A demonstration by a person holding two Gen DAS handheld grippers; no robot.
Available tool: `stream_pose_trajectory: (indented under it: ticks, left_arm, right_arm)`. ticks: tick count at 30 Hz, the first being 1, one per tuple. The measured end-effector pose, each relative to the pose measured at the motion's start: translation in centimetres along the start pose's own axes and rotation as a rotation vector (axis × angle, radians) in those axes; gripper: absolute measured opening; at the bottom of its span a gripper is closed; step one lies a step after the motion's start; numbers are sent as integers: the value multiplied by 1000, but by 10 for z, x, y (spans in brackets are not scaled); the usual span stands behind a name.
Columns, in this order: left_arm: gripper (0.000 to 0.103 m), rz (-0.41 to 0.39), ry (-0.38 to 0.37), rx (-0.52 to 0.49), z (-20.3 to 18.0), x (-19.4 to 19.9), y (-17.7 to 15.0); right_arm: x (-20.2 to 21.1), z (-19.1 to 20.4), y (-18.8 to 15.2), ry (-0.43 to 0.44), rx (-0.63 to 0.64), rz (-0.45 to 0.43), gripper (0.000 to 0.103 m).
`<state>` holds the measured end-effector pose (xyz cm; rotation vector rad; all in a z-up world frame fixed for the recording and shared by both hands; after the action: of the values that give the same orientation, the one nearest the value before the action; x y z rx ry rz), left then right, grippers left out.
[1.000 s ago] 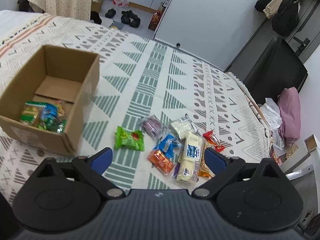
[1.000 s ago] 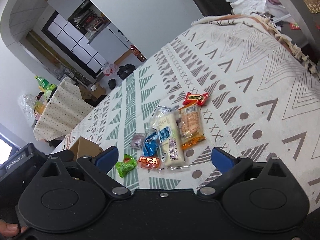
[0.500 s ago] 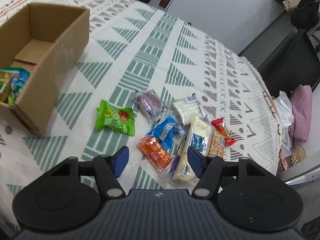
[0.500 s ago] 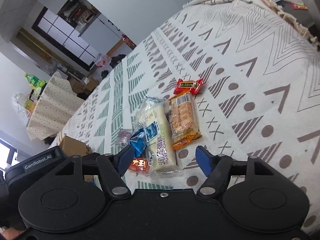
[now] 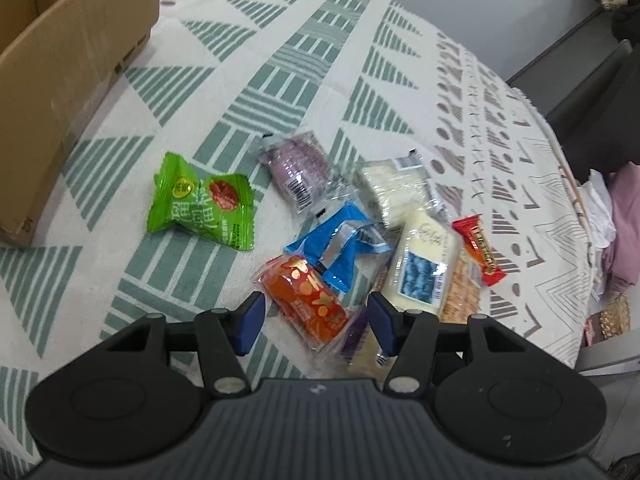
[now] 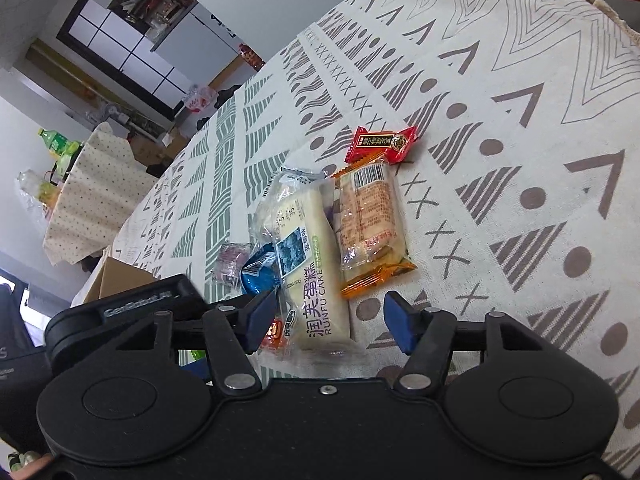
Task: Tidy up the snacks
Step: 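Withdraw both tools from the box and approach the remaining snacks, then grasp the orange packet with the left gripper while the right gripper grasps the white cake bar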
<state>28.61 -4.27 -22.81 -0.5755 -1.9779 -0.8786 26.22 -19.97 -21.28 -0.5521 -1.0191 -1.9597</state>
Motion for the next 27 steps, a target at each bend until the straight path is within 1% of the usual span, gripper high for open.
stream_pose_trajectory:
  ticks: [2,3,5,8,11,15,17,18,19,20,22,27]
  left_arm:
    - [43,-14,25,-7,0,1,-2]
    - [42,-16,24,-6,1,0,-3]
    - [32,-15,10,17,5,0,-2]
    - [27,-15,8,24,10,3,1]
    - [25,-19,7,9,12,7,3]
    - [25,-26,1,-10,17,16,7]
    - [24,-20,-11,-12,20,21,9]
    - [24,-25,-17,-21,20,25,11]
    - [24,-35,-24,-35,20,30,13]
    - [24,-46,-34,-48,20,35,15]
    - [24,-57,-47,-61,21,44,17]
    - [24,-94,-67,-74,30,67,23]
  right_arm:
    - [-4,0,0,-5,7,9,60]
    - [-6,0,-1,-9,9,13,60]
    - [-10,0,-1,-13,12,22,60]
    - [-13,4,-2,-13,28,21,60]
    - [-19,11,-4,-9,43,26,60]
    - [-24,19,-9,-40,102,31,61]
    - [-23,19,-10,-62,105,29,53]
    - [-23,18,-10,-59,107,34,43]
    - [-22,17,-10,-38,88,46,35]
    - [-21,16,-11,-29,66,53,35]
    - [-16,16,-14,-34,70,60,31]
    - [1,18,-16,-14,42,36,28]
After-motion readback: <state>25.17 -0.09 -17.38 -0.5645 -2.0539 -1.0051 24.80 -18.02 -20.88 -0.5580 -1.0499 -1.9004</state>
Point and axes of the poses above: each gripper's, at about its wrist camera, not at the fingertips, and x roughly against the way its jaws point, z to its left, y to its top, the point moved 4 cm from there along -x, roughly the way its jaws point, and after that the axes turned 4 degrees about -z, right-handed, at the moved point
